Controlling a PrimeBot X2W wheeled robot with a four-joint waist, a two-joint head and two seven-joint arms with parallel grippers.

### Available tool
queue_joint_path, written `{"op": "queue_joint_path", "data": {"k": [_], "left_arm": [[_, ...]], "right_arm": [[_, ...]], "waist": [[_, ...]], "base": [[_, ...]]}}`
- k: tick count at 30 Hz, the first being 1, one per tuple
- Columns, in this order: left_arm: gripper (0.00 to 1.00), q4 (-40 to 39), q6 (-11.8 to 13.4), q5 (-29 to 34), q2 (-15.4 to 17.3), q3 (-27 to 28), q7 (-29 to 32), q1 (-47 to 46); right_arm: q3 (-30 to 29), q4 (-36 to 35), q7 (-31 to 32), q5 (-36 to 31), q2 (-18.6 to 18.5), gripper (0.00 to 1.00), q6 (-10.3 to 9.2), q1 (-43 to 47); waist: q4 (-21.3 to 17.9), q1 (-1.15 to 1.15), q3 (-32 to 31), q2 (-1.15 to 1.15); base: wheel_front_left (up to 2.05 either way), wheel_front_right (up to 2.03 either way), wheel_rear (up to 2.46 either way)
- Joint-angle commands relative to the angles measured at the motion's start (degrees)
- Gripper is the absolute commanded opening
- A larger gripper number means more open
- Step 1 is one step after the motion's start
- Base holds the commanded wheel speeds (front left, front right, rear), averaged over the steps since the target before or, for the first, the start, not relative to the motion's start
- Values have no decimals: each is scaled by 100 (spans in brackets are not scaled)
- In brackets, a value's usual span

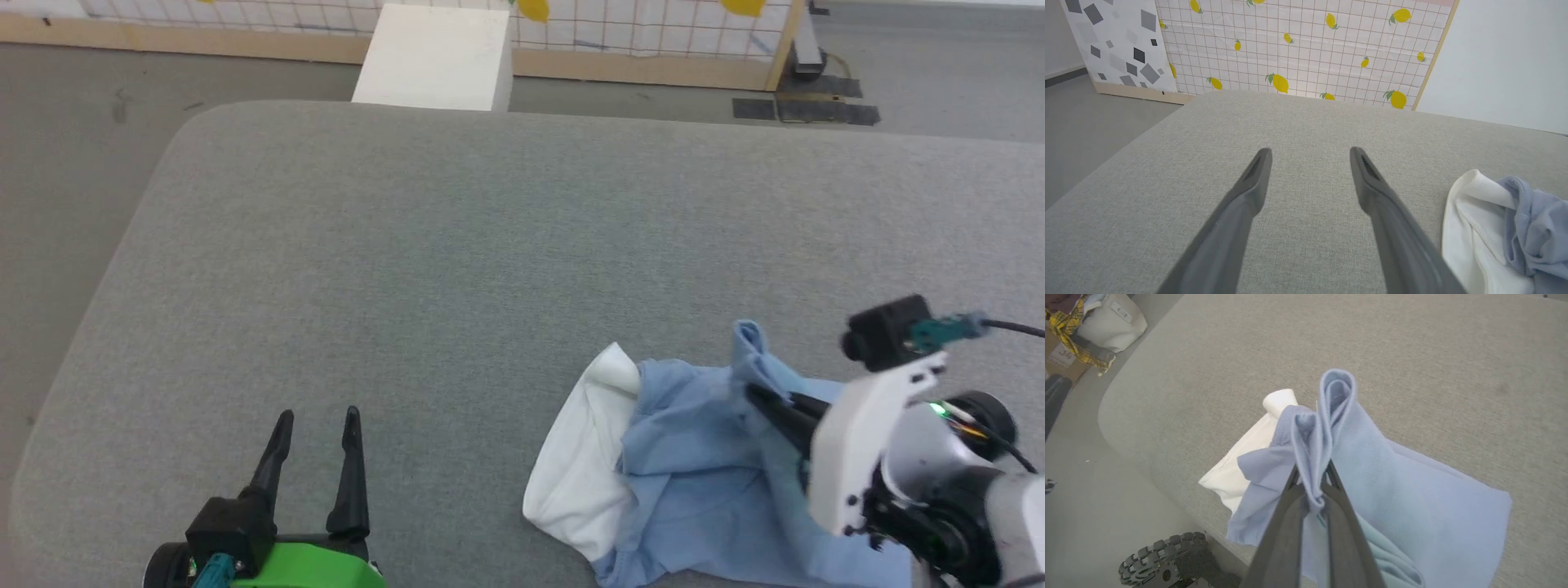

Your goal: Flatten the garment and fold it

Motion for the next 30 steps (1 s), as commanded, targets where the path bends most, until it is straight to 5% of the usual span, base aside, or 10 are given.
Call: {"op": "queue_joint_path", "data": {"k": [1, 24, 25, 26, 27, 30], "left_arm": [[100, 26, -26, 16, -32, -17, -48, -28], [100, 439, -192, 77, -469, -364, -66, -684], [100, 469, -202, 80, -493, -375, -66, -705], [100, 492, -211, 81, -516, -380, -67, -723], [100, 506, -218, 82, -531, -379, -67, -732], [100, 547, -233, 80, -558, -340, -67, -727]], "right_arm": [[159, 16, -14, 20, 36, 0, -8, -205], [1358, 2414, -168, -735, 316, 0, -8, -1303], [1366, 2496, -157, -768, 321, 11, -8, -1318], [1371, 2554, -159, -782, 329, 49, -8, -1337], [1378, 2582, -166, -790, 336, 100, -8, -1359], [1428, 2596, -136, -746, 346, 100, -8, -1424]], "waist": [[118, 0, 68, 0], [908, 0, 546, 0], [925, 0, 548, 0], [935, 0, 545, 0], [935, 0, 541, 0], [874, 0, 493, 0]], "base": [[0, 0, 0], [0, 0, 0], [0, 0, 0], [0, 0, 0], [0, 0, 0], [0, 0, 0]]}}
